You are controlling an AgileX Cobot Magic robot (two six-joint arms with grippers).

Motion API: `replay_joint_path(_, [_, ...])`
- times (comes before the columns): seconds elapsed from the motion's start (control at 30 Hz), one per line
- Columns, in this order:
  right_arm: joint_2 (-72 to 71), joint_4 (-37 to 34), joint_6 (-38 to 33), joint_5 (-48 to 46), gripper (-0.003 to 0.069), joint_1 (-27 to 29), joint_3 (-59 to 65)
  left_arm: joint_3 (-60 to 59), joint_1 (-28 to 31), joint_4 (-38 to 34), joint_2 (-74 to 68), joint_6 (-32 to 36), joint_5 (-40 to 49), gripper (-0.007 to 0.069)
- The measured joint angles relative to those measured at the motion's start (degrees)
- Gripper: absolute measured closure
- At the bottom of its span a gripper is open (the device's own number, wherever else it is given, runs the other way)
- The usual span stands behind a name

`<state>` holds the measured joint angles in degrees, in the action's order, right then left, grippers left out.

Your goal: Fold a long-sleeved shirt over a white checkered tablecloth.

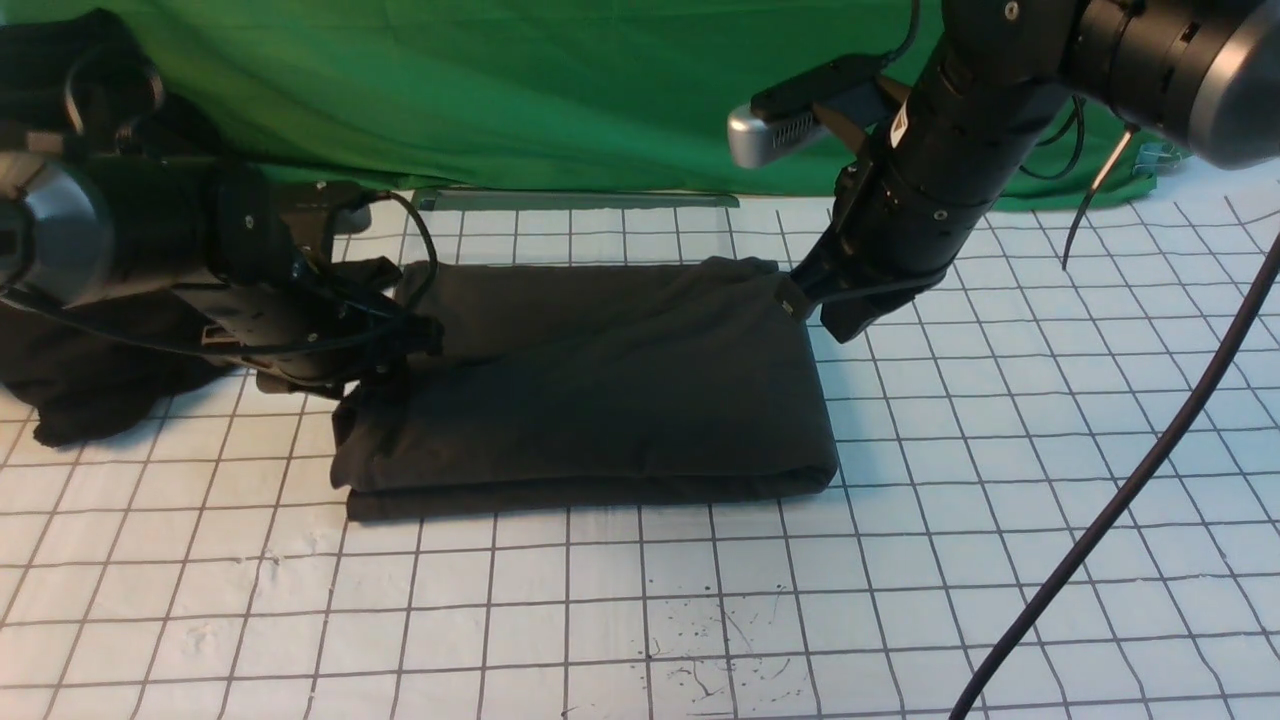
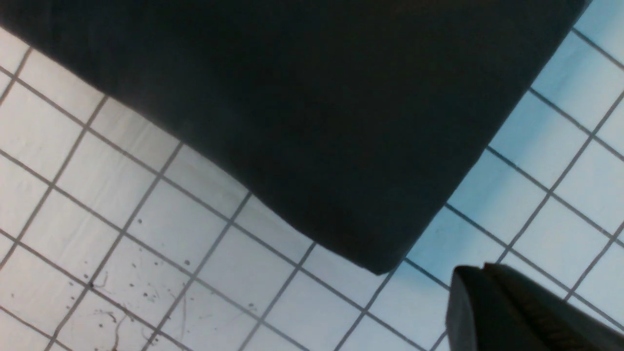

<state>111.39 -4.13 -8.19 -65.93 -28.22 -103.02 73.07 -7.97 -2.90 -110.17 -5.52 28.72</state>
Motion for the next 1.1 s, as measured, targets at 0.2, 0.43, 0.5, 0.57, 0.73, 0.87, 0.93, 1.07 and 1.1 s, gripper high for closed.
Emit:
replay_joint_path(0.2, [0.00, -0.54, -0.15, 0.15, 0.0664, 0.00, 0.00, 0.00, 0.00, 1.17, 0.54, 0.74, 0.80, 0.0417])
replay_joint_path(0.43, [0.00, -0.58, -0.15, 0.36, 0.0661, 0.00, 0.00, 0.00, 0.00, 2.44, 4.60, 1.20, 0.91, 0.0531])
replay_joint_path(0.5, [0.00, -0.65, -0.15, 0.61, 0.0661, 0.00, 0.00, 0.00, 0.00, 2.90, 5.02, 1.25, 0.95, 0.0543])
replay_joint_path(0.57, [0.00, -0.79, -0.15, 0.72, 0.0661, 0.00, 0.00, 0.00, 0.00, 2.90, 5.15, 1.25, 1.71, 0.0550])
replay_joint_path(0.73, [0.00, -0.90, -0.15, 0.78, 0.0661, 0.00, 0.00, 0.00, 0.00, 4.09, 5.15, 1.25, 3.10, 0.0551])
replay_joint_path(0.87, [0.00, -1.65, -0.23, 0.04, 0.0660, 0.00, 0.00, 0.00, 0.00, 4.09, 5.15, 0.96, 3.23, 0.0540])
replay_joint_path(0.93, [0.00, -1.99, -0.49, -0.37, 0.0659, 0.00, 0.00, 0.00, 0.00, 4.09, 5.15, 0.90, 3.29, 0.0528])
replay_joint_path(1.07, [0.00, -2.31, -0.66, -1.28, 0.0643, 0.00, 0.00, 0.00, 0.00, 5.24, 5.15, 0.32, 3.47, 0.0387])
replay_joint_path(1.1, [0.00, -2.31, -0.66, -1.74, 0.0636, 0.00, 0.00, 0.00, 0.00, 6.18, 5.35, -0.15, 3.87, 0.0333])
